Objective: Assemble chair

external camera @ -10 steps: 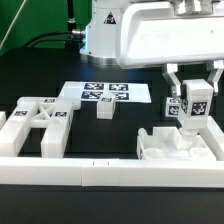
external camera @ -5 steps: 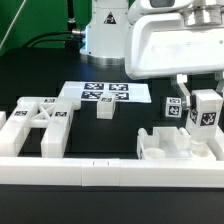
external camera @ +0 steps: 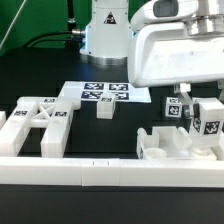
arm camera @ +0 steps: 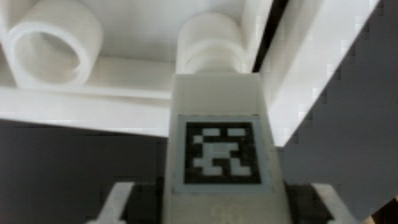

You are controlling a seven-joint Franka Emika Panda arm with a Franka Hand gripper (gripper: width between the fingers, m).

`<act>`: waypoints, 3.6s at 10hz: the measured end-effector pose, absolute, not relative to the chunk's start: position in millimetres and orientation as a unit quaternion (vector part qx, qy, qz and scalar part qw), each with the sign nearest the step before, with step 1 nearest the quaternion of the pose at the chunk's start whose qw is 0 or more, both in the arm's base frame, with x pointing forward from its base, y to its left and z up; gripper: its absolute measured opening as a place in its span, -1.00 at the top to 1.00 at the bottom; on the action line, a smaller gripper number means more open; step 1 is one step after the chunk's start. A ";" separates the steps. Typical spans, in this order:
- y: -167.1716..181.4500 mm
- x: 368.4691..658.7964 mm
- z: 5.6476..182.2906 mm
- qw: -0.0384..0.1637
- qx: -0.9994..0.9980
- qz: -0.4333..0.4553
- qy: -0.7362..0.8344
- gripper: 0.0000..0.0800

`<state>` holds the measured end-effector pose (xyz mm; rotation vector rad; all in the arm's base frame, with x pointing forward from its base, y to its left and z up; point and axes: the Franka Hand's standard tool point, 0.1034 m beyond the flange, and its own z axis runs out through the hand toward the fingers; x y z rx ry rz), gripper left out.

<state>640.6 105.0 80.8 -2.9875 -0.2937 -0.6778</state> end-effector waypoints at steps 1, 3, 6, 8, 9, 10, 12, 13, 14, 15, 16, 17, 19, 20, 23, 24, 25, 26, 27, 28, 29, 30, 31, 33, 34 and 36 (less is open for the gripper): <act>104.6 641.0 79.3 0.031 -0.970 -0.223 -0.095 0.28; 105.0 640.9 79.2 0.031 -0.968 -0.228 -0.095 0.28; 105.1 638.6 76.1 0.031 -0.969 -0.226 -0.095 0.28; 103.8 638.9 78.5 0.031 -0.970 -0.222 -0.095 -0.34; 101.5 640.3 88.7 0.032 -0.971 -0.216 -0.094 -0.54; 101.9 641.6 94.1 0.032 -0.971 -0.218 -0.094 -0.61; 97.8 644.3 102.9 0.031 -0.970 -0.220 -0.094 -0.62; 96.7 645.0 108.4 0.032 -0.971 -0.218 -0.093 -0.62; 97.0 645.9 111.7 0.032 -0.971 -0.220 -0.093 -0.62; 97.3 644.8 108.8 0.032 -0.971 -0.216 -0.094 -0.62; 98.4 643.7 107.8 0.034 -0.974 -0.205 -0.095 -0.62; 98.3 644.4 108.0 0.034 -0.973 -0.207 -0.094 -0.62; 103.1 638.1 101.7 0.041 -0.982 -0.157 -0.096 -0.62; 108.4 635.1 94.6 0.046 -0.988 -0.114 -0.097 -0.62; 101.4 626.0 80.0 0.051 -0.993 -0.021 -0.100 -0.62; 101.1 628.0 78.5 0.053 -0.994 -0.002 -0.099 -0.62; 102.3 630.4 79.9 0.054 -0.994 -0.005 -0.100 -0.62; 102.0 630.2 79.3 0.054 -0.994 -0.006 -0.100 -0.62; 100.8 630.6 79.4 0.053 -0.994 -0.005 -0.099 -0.62; 97.3 633.6 80.9 0.052 -0.994 -0.007 -0.099 -0.62; 94.1 639.0 83.6 0.051 -0.994 -0.011 -0.099 -0.62; 94.1 641.1 85.0 0.051 -0.994 -0.013 -0.099 -0.62; 94.7 641.4 85.2 0.051 -0.994 -0.013 -0.099 -0.62; 94.5 641.2 84.9 0.051 -0.994 -0.013 -0.099 0.01; 94.5 641.3 85.0 0.051 -0.994 -0.013 -0.099 0.01; 94.6 641.3 85.0 0.052 -0.994 -0.013 -0.096 0.29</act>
Offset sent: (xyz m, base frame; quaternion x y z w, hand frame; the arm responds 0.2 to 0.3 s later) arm -0.0096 0.0023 -0.0099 -0.0068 0.0068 0.0094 0.9999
